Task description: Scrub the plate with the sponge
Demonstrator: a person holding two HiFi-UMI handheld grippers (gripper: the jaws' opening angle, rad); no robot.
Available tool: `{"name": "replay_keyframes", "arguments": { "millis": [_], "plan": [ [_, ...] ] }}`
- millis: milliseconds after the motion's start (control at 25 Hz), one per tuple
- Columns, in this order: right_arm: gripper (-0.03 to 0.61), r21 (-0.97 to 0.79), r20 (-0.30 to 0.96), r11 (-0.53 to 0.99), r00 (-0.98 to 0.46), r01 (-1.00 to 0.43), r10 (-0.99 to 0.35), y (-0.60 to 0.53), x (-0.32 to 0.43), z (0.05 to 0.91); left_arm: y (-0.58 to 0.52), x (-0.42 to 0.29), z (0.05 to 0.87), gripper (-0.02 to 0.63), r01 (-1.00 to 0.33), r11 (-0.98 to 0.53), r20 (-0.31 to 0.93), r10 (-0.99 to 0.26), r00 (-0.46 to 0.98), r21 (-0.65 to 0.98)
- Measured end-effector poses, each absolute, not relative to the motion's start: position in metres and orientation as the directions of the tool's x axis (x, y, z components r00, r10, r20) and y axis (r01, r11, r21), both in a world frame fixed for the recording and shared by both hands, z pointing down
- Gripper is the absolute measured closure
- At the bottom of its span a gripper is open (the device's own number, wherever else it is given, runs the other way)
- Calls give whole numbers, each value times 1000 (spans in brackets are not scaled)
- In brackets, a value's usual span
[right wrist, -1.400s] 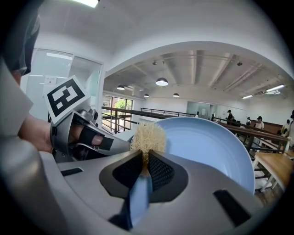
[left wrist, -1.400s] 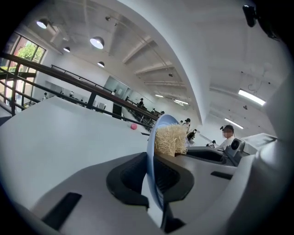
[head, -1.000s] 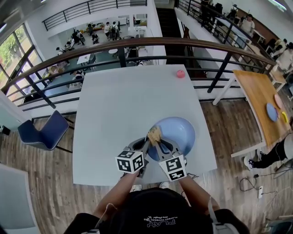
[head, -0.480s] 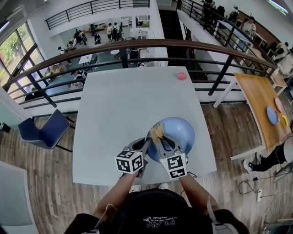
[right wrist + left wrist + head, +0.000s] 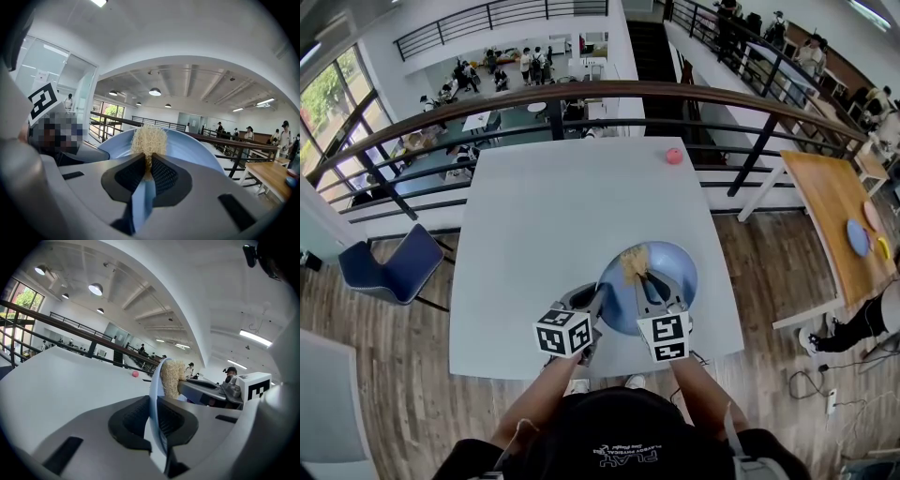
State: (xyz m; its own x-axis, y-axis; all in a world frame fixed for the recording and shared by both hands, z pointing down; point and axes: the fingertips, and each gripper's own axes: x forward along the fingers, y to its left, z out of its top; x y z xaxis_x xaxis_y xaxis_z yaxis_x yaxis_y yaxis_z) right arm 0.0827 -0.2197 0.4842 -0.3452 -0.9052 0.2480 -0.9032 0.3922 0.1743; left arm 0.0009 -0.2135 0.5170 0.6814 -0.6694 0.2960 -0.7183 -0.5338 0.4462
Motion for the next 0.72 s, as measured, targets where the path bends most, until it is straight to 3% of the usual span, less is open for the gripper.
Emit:
{"name": "replay_keyframes", "arguments": {
  "millis": [720],
  "plan": [
    [532,187,309,229,-164,-955,-937,-220,145,508,-208,-12,523,574,-720,-506,296,-679,672,475]
  ]
}}
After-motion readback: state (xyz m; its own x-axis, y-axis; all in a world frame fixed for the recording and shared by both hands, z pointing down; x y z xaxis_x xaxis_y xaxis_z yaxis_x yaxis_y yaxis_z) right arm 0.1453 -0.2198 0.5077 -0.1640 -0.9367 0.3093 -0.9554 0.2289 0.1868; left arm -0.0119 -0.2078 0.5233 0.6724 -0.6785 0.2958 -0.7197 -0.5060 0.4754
